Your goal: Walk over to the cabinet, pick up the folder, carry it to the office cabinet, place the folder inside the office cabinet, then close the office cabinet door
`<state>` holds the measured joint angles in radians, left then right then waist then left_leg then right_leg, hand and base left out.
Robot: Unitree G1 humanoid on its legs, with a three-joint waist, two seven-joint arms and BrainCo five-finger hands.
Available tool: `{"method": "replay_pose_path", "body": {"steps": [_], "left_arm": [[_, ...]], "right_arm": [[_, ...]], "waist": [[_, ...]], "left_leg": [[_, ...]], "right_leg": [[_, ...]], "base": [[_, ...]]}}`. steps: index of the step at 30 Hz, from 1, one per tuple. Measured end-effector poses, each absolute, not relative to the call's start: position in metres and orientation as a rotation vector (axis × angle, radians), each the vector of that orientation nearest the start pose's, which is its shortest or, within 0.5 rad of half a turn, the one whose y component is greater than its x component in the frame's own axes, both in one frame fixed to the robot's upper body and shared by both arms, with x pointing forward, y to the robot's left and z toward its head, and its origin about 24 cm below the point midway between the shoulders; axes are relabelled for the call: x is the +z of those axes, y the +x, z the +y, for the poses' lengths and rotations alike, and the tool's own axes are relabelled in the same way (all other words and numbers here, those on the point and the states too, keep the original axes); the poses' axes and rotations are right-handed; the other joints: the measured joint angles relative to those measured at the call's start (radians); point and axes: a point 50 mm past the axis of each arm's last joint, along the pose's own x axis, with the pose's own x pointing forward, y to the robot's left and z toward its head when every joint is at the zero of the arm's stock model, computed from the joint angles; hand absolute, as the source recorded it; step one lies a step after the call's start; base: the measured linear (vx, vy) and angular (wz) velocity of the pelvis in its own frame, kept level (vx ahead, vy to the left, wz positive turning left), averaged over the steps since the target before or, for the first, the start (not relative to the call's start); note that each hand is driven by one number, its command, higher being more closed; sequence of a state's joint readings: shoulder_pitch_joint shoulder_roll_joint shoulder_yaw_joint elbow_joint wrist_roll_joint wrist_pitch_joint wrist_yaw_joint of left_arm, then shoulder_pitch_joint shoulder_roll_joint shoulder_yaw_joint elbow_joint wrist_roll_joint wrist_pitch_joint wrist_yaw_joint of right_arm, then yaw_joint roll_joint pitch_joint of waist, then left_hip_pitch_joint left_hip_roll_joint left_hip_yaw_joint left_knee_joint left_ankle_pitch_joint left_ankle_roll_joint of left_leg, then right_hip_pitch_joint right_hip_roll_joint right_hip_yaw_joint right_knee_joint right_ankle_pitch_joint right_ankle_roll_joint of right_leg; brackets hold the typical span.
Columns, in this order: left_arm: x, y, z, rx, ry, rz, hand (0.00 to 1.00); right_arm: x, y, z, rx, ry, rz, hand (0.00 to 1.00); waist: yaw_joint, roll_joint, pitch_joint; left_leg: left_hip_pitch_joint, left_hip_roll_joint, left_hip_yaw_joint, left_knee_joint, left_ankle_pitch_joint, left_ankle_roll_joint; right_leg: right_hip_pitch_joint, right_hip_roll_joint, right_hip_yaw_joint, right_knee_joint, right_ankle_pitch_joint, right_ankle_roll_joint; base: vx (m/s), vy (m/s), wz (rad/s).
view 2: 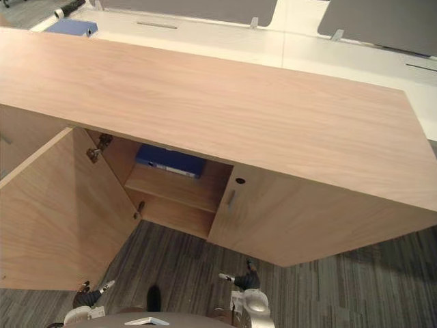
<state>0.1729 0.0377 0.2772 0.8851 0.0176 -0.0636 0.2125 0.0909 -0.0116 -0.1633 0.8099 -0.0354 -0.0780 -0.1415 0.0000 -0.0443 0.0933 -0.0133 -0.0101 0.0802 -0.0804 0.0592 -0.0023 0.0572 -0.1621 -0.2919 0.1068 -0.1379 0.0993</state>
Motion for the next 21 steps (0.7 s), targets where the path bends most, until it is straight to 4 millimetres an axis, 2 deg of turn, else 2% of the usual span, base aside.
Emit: {"method": "replay_pose_path", "body": {"steps": [3, 8, 10, 11, 12, 13, 18, 21], "left_arm": [[-0.147, 0.079, 0.233, 0.596, 0.005, 0.988, 0.00], [-0.137, 0.063, 0.277, 0.816, -0.045, 0.954, 0.00], [-0.127, 0.056, 0.305, 0.933, -0.042, 0.917, 0.00], [-0.125, 0.053, 0.311, 0.963, -0.040, 0.908, 0.00], [-0.119, 0.049, 0.324, 1.016, -0.041, 0.887, 0.00], [-0.113, 0.044, 0.336, 1.068, -0.041, 0.868, 0.00], [-0.093, 0.026, 0.371, 1.225, -0.037, 0.801, 0.00], [-0.082, 0.019, 0.388, 1.298, -0.045, 0.755, 0.00]], "right_arm": [[-0.136, 0.139, -0.191, -0.302, -0.039, 0.853, 0.00], [-0.135, 0.148, -0.196, -0.296, -0.056, 0.856, 0.00], [-0.136, 0.147, -0.203, -0.300, -0.075, 0.869, 0.00], [-0.136, 0.149, -0.204, -0.301, -0.080, 0.867, 0.00], [-0.136, 0.145, -0.208, -0.306, -0.089, 0.875, 0.00], [-0.137, 0.143, -0.212, -0.311, -0.098, 0.883, 0.00], [-0.137, 0.137, -0.222, -0.324, -0.122, 0.898, 0.00], [-0.138, 0.135, -0.223, -0.326, -0.127, 0.907, 0.00]], "waist": [[0.002, -0.008, 0.004], [0.009, -0.002, 0.007], [0.013, 0.001, 0.010], [0.016, 0.001, 0.010], [0.017, 0.014, 0.018], [0.017, 0.012, 0.019], [0.017, 0.015, 0.021], [0.028, 0.014, 0.021]], "left_leg": [[0.045, -0.007, -0.003, 0.000, 0.000, 0.000], [0.084, -0.003, -0.016, -0.007, 0.000, 0.000], [0.088, 0.001, -0.029, -0.007, 0.003, -0.001], [0.090, 0.001, -0.030, -0.007, 0.004, -0.002], [0.094, 0.001, -0.034, -0.008, 0.005, -0.003], [0.099, 0.002, -0.038, -0.008, 0.005, -0.006], [0.100, 0.002, -0.046, -0.008, 0.004, -0.006], [0.102, -0.002, -0.046, -0.008, 0.004, -0.005]], "right_leg": [[0.063, 0.000, 0.005, -0.025, 0.009, -0.007], [0.103, 0.006, 0.006, -0.029, 0.011, -0.009], [0.112, 0.011, 0.005, -0.030, 0.010, -0.010], [0.115, 0.011, 0.005, -0.033, 0.009, -0.010], [0.122, 0.013, 0.005, -0.036, 0.008, -0.010], [0.128, 0.014, 0.006, -0.038, 0.001, -0.017], [0.138, 0.022, 0.027, -0.050, -0.001, -0.016], [0.138, 0.024, 0.050, -0.055, 0.000, -0.018]], "base": [[0.07, 0.009, 0.13], [-0.03, -0.013, 0.06], [-0.11, -0.028, 0.09], [-0.13, -0.022, 0.07], [-0.13, -0.021, 0.07], [-0.16, -0.023, 0.07], [-0.11, -0.004, 0.08], [-0.01, 0.001, 0.00]]}}
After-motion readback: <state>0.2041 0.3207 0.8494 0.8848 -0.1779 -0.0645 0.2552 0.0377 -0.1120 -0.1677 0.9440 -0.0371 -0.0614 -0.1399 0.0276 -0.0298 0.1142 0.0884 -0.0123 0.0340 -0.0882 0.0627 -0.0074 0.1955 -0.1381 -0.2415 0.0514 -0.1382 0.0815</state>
